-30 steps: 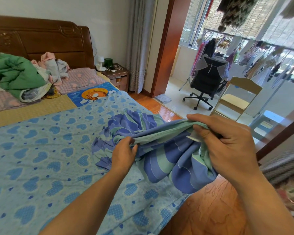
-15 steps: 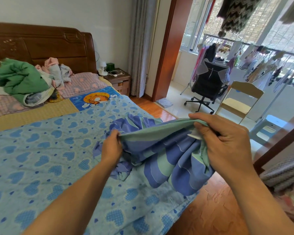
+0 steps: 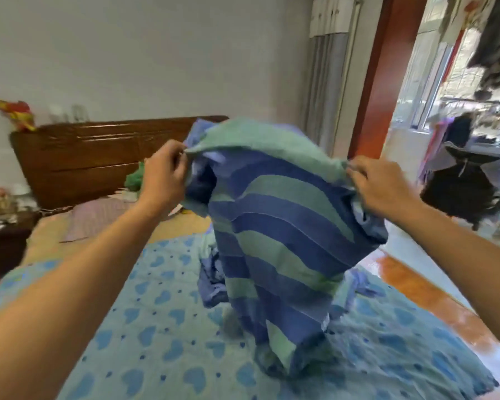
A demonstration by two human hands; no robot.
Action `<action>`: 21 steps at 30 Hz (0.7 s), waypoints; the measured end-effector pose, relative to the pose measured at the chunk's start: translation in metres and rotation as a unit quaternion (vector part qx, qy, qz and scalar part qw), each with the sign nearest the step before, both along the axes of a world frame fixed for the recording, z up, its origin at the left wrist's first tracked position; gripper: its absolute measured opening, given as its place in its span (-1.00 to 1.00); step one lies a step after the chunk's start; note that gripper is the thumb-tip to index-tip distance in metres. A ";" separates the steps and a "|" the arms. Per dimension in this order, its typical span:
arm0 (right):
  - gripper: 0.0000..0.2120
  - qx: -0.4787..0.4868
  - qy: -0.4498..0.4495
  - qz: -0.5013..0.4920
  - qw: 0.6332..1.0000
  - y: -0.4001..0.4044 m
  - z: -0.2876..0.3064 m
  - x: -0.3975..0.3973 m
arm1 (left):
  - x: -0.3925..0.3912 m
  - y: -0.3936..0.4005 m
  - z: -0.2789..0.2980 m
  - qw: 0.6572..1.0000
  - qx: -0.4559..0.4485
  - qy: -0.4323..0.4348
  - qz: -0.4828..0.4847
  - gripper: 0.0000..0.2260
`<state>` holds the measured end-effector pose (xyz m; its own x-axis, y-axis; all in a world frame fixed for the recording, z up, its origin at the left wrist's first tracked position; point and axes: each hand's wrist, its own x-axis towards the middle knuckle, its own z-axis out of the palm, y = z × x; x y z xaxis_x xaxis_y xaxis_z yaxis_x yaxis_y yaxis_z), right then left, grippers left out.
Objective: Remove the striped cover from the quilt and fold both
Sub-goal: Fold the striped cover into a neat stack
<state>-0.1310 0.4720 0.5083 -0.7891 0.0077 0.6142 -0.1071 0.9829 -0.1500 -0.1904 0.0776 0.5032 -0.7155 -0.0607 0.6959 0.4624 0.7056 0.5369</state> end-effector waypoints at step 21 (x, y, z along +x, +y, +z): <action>-0.79 0.052 -0.470 0.088 0.877 0.183 -0.283 0.064 | 0.189 0.073 -0.270 0.865 -0.122 -0.484 -0.044 -0.80</action>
